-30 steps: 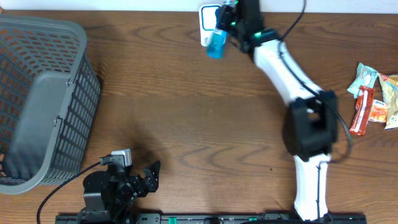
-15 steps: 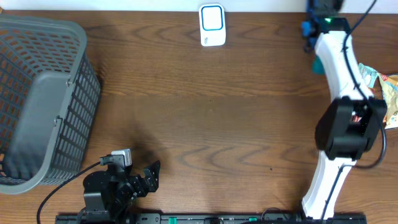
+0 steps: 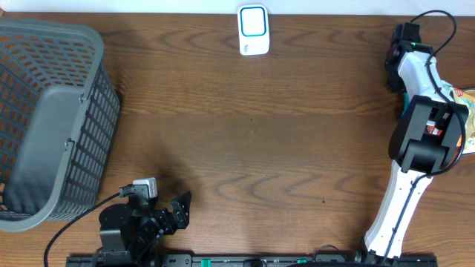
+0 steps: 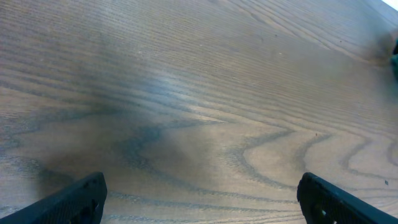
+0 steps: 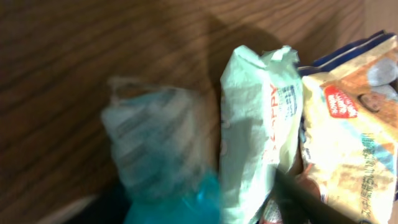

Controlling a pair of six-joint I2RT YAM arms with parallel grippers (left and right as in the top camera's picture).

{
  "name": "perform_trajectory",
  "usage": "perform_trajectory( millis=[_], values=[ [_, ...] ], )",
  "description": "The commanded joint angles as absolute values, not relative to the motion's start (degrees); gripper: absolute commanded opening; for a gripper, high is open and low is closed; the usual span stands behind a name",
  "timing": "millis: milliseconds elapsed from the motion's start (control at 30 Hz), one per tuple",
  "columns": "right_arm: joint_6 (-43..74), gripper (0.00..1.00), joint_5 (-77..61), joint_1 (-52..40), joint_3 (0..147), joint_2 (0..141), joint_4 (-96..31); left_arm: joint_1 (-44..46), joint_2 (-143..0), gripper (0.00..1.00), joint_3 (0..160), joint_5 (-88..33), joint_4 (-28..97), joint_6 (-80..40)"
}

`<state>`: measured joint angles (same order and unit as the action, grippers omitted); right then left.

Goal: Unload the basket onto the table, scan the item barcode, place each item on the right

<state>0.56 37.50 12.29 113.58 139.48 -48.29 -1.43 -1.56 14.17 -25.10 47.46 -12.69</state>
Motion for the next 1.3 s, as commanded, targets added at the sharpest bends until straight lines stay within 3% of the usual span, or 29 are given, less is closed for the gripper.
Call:
perform_trajectory(
  millis=[0,733,1267],
  values=[
    [-0.3,0.99,34.6,11.2,114.6,133.5,-49.0,-1.5,-1.3,0.98,14.3,-24.8,48.0,-12.8],
    [4.6,0.99,2.6,3.0,114.6,78.9,-58.9,-1.5,-1.3,0.98,14.3,-24.8,48.0,-12.8],
    [4.6,0.99,3.7,3.0,114.6,50.2,-76.8,-1.5,-1.3,0.98,14.3,-24.8,48.0,-12.8]
  ],
)
